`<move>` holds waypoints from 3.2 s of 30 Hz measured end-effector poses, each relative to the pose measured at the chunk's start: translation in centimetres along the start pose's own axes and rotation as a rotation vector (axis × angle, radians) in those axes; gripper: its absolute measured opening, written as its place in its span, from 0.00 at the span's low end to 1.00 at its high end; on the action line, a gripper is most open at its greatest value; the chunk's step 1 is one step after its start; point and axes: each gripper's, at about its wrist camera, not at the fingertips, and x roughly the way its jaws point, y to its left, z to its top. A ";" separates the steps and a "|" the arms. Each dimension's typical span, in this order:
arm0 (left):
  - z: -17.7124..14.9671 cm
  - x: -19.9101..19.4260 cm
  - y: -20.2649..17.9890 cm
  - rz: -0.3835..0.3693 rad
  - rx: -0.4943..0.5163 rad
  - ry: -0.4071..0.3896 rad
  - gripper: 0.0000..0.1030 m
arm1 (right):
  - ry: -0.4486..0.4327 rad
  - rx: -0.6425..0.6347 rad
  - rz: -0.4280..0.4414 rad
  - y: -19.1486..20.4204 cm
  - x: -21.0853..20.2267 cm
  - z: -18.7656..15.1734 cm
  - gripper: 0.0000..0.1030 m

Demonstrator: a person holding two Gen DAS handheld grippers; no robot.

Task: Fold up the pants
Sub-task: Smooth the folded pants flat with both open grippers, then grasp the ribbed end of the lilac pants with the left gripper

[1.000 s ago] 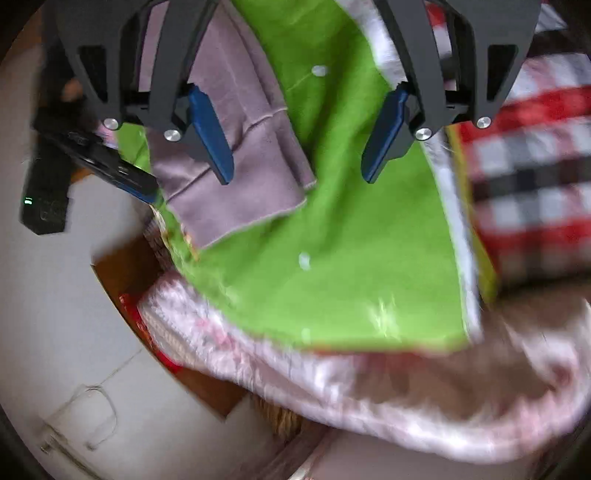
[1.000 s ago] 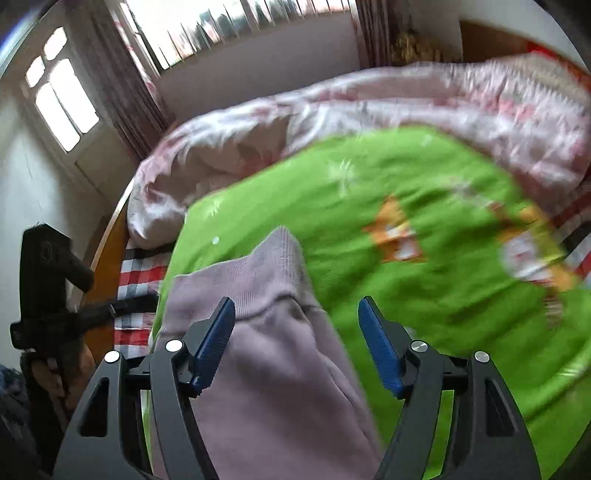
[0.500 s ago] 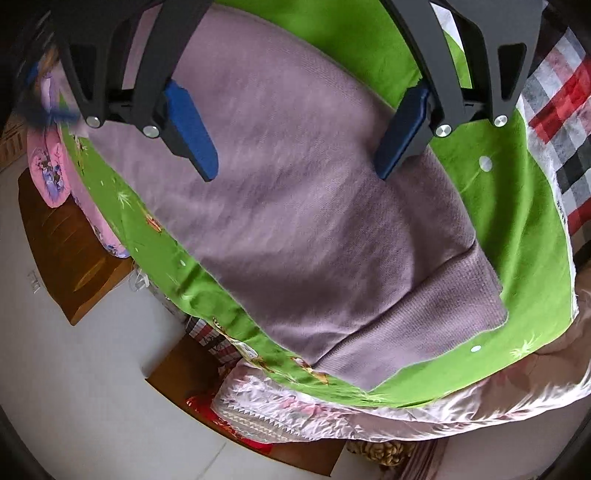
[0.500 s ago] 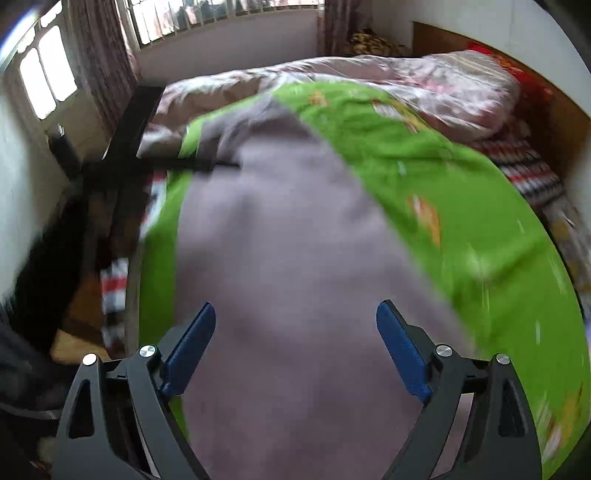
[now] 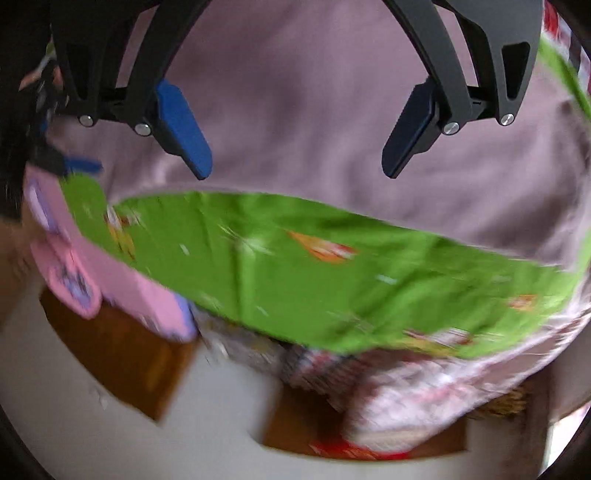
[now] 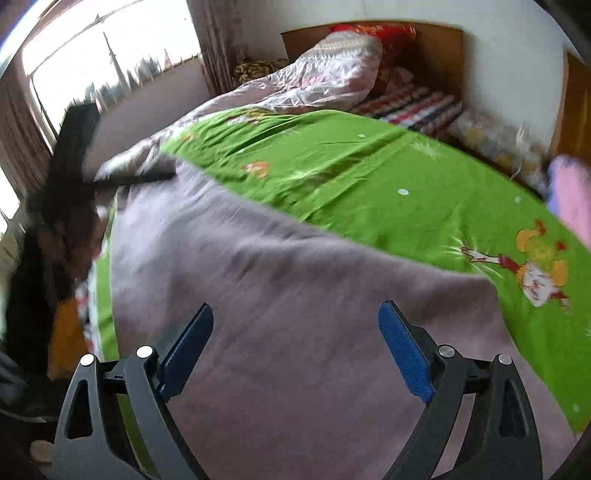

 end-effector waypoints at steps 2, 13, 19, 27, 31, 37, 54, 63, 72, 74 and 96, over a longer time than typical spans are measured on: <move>-0.3 1.4 -1.1 0.039 0.007 0.026 0.90 | 0.022 -0.015 0.083 -0.1 0.9 0.9 0.85; -2.5 3.5 0.3 0.195 0.000 -0.014 0.93 | 0.095 0.050 0.163 -0.4 5.3 2.9 0.69; -2.1 3.5 0.9 0.183 -0.036 -0.044 0.96 | 0.006 0.052 0.196 0.3 4.7 3.7 0.83; -2.3 2.7 1.4 0.181 -0.073 -0.067 0.96 | 0.007 0.130 0.006 -1.4 3.7 3.2 0.84; -3.5 -0.4 -0.8 0.115 -0.057 -0.126 0.96 | -0.058 0.142 -0.022 -1.4 -2.6 -0.9 0.86; -5.4 1.2 -9.2 -0.038 0.180 -0.021 0.97 | -0.051 0.278 -0.316 -5.7 -9.6 -10.8 0.86; -7.3 5.3 -12.6 0.123 0.303 0.026 0.98 | -0.055 0.431 -0.631 -9.8 -18.7 -23.2 0.86; -6.3 2.4 -9.7 -0.024 0.137 -0.062 0.98 | -0.113 0.132 -0.466 -1.1 -12.3 -11.4 0.87; -7.2 -4.8 4.8 -0.139 -0.303 -0.216 0.98 | 0.002 -0.302 -0.161 11.2 2.7 -1.2 0.87; -8.8 -6.5 10.5 -0.189 -0.490 -0.262 0.98 | 0.003 -0.387 -0.118 14.1 5.0 0.3 0.87; -9.2 -6.6 32.6 -0.284 -0.818 -0.432 0.69 | 0.072 -0.421 -0.038 19.7 17.5 4.8 0.91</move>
